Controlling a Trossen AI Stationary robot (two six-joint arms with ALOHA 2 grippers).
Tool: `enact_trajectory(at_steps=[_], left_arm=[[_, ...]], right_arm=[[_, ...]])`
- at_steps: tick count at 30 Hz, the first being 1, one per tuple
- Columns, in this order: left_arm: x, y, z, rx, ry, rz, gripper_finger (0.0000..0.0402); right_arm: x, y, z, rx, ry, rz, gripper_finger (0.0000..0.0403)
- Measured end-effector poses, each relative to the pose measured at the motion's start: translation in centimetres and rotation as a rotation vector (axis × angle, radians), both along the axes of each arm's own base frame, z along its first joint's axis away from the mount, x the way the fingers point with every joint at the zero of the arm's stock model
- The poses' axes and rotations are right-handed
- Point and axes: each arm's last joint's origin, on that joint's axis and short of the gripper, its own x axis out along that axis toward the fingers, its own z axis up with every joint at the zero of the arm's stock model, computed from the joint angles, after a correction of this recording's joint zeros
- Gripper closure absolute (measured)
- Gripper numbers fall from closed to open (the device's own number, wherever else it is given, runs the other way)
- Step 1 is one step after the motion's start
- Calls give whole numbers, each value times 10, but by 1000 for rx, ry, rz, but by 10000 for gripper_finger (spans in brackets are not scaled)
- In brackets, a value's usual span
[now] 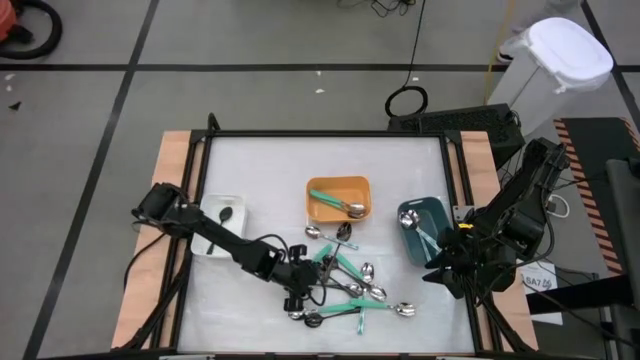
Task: Sort silverware by color (type)
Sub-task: Put the black spoon into the white bin
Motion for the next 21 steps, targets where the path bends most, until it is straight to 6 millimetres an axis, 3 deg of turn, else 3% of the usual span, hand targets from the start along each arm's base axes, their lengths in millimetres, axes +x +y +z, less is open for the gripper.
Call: enact_trajectory(at_steps=[6,12,21], left_arm=[[3,-7,-19,-45,27,14,238],[3,-8,-20,-40,26,37,241],[2,-5,-22,-23,47,51,340]], right_arm=[[0,0,0,-2,1,-1,206],[0,0,0,-3,2,0,206],[0,0,0,-6,3,2,206]])
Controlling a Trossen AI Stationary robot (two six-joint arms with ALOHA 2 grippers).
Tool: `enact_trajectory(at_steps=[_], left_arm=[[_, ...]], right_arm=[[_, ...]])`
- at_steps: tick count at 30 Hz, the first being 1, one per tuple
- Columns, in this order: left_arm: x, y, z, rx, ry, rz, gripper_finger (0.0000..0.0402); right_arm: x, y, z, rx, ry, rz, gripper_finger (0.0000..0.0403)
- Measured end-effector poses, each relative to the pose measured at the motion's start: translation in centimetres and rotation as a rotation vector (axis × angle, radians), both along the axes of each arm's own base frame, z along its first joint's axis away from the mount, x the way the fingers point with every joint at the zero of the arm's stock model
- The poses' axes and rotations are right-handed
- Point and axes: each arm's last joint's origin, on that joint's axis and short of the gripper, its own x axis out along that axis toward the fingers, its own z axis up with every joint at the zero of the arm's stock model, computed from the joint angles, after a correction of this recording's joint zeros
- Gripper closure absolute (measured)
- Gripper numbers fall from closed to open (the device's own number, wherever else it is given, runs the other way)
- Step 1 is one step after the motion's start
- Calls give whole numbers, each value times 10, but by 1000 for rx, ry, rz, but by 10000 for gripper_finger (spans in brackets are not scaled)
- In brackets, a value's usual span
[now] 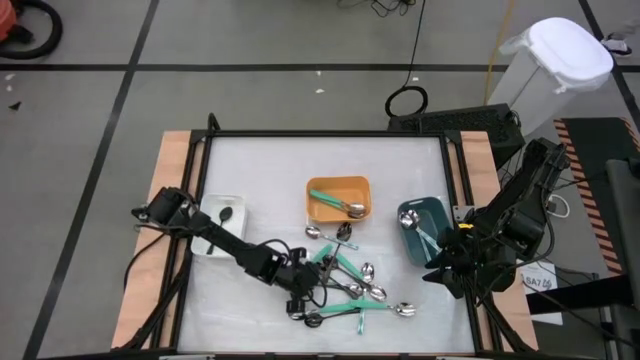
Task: Sort silverware by color (type)
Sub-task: Put the black spoon into the white bin
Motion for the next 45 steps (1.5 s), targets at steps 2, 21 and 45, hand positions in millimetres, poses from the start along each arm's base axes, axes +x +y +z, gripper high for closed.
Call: enact_trajectory(at_steps=[2,21,45], left_arm=[[0,0,0,-2,4,7,363],[15,-21,72,127,167,-79,396],[41,39,268,260,-129,-67,396]], right_arm=[[0,0,0,-1,1,0,206],[4,3,5,35,-70,-34,206],[56,-32,122,-95,-290,-281,238]])
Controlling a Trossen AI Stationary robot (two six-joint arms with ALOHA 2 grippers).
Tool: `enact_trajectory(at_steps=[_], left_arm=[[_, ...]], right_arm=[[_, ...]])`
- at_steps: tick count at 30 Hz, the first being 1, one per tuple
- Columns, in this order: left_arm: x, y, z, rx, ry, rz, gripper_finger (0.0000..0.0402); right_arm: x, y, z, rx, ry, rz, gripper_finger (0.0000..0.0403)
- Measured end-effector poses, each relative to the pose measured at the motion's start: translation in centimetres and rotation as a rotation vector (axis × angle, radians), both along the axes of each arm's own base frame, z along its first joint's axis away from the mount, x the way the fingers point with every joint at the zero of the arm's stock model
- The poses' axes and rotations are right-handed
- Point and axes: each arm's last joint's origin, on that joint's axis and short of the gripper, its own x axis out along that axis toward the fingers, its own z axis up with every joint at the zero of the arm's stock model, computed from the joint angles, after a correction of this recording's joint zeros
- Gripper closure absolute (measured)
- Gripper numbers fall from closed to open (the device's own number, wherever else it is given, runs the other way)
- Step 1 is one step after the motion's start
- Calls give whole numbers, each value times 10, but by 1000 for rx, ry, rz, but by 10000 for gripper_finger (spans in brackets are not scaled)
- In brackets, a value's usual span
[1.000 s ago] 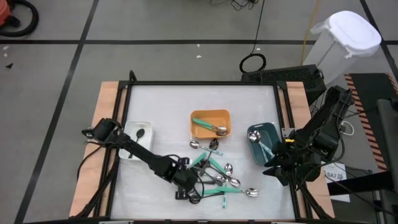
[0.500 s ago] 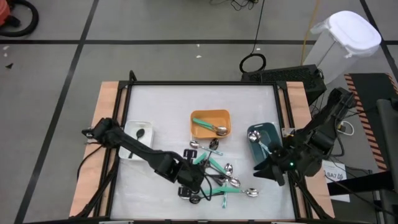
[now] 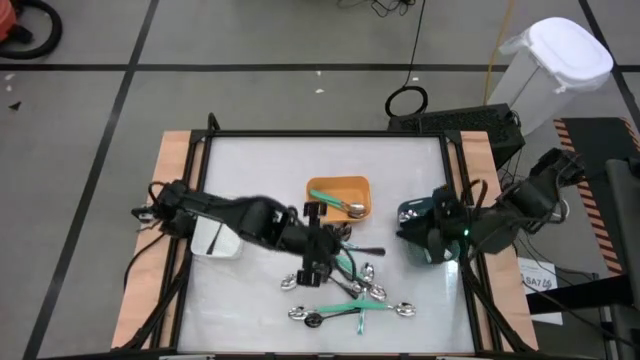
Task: Sort silverware by color (type)
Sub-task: Put the black spoon into the white bin
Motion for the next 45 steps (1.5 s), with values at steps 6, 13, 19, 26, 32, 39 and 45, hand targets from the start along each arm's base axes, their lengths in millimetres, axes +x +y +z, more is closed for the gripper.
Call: enact_trajectory(at_steps=[6,13,19,26,32,39,45], left_arm=[[-3,17,30,-24,-89,26,396],[-4,26,46,-91,-147,21,396],[-5,22,46,-93,-148,17,396],[-7,17,47,8,-170,57,396],[-8,17,47,71,-179,78,396],[-8,19,47,143,-189,104,396],[-8,19,47,148,-189,107,396]], right_arm=[[-9,-10,18,-106,41,81,257],[-4,-6,21,-287,12,197,254],[6,0,22,-331,-22,164,228],[11,0,16,-237,13,79,200],[11,-2,16,-203,10,54,199],[14,-7,16,-131,10,6,206],[18,-14,17,-101,0,-52,206]])
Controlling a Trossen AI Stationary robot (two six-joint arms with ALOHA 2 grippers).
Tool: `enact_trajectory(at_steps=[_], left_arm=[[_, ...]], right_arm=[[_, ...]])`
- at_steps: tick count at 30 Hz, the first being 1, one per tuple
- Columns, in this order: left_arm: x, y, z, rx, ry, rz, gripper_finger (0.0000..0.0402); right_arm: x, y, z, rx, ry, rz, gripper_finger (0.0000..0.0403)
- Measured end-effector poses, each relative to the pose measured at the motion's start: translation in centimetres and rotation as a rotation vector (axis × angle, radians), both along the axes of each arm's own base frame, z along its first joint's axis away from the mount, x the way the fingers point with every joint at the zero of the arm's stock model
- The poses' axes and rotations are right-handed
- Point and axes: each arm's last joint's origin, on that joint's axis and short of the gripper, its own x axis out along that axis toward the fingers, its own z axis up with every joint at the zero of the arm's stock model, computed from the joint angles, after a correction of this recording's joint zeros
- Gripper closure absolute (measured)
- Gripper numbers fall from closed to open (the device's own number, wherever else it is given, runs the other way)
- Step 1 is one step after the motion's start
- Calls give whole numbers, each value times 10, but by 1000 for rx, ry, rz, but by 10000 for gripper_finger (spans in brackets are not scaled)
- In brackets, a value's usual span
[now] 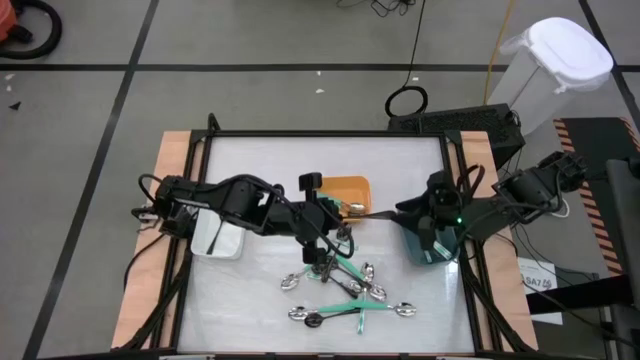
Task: Sort silverware by color (type)
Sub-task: Put the black spoon into the white bin
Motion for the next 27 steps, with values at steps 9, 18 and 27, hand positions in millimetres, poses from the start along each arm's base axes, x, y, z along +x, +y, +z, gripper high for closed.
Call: enact_trajectory(at_steps=[9,18,27], left_arm=[[0,2,1,54,-9,36,396],[0,2,1,61,-10,42,396],[-1,2,0,67,4,41,396]], right_arm=[[9,-4,0,37,-4,-1,206],[25,-9,-5,32,5,-51,216],[29,-10,-4,54,-8,-46,324]])
